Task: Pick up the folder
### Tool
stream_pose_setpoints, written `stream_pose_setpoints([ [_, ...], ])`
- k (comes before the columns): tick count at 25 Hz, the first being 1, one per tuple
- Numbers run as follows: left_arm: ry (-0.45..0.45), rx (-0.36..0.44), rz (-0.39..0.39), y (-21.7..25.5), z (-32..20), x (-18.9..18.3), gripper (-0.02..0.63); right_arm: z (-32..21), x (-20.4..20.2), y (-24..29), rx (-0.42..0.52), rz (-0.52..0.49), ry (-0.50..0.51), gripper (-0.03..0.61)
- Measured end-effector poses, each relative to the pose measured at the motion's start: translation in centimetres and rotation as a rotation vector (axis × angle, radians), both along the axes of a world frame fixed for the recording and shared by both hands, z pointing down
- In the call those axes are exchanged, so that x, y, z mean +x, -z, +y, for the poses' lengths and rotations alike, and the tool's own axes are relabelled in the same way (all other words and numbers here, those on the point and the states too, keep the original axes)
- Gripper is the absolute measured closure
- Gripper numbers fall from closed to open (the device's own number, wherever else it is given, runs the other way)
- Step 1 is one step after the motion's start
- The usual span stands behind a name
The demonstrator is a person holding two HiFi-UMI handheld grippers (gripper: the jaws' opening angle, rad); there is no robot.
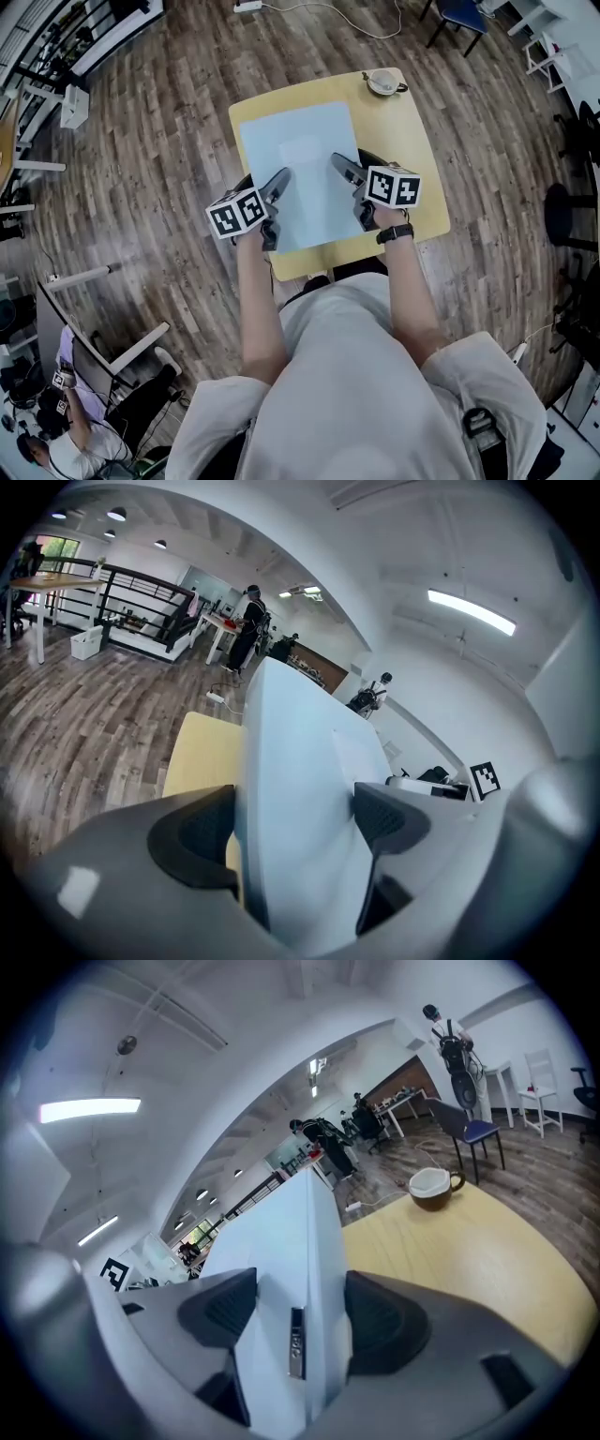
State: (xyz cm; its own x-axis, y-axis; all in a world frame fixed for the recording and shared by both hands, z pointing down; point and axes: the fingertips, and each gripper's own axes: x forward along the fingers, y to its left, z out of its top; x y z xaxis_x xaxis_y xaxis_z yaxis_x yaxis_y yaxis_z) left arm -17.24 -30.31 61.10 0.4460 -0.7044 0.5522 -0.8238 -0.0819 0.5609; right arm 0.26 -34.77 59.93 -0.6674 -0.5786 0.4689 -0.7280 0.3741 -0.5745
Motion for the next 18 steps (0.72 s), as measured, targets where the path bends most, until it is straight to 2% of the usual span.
stream_pose_setpoints([
  [10, -0.033, 0.164, -0.037, 6.5, 1.3, -0.4, 0.207, 1.9, -0.5, 7.0, 0.179, -0.05, -0.002, 0.273],
  [18, -0.041, 0.348, -0.06, 15.0, 0.7, -1.1, 0.207, 1.7, -1.2, 15.8, 0.363, -0.078, -0.008, 0.273],
])
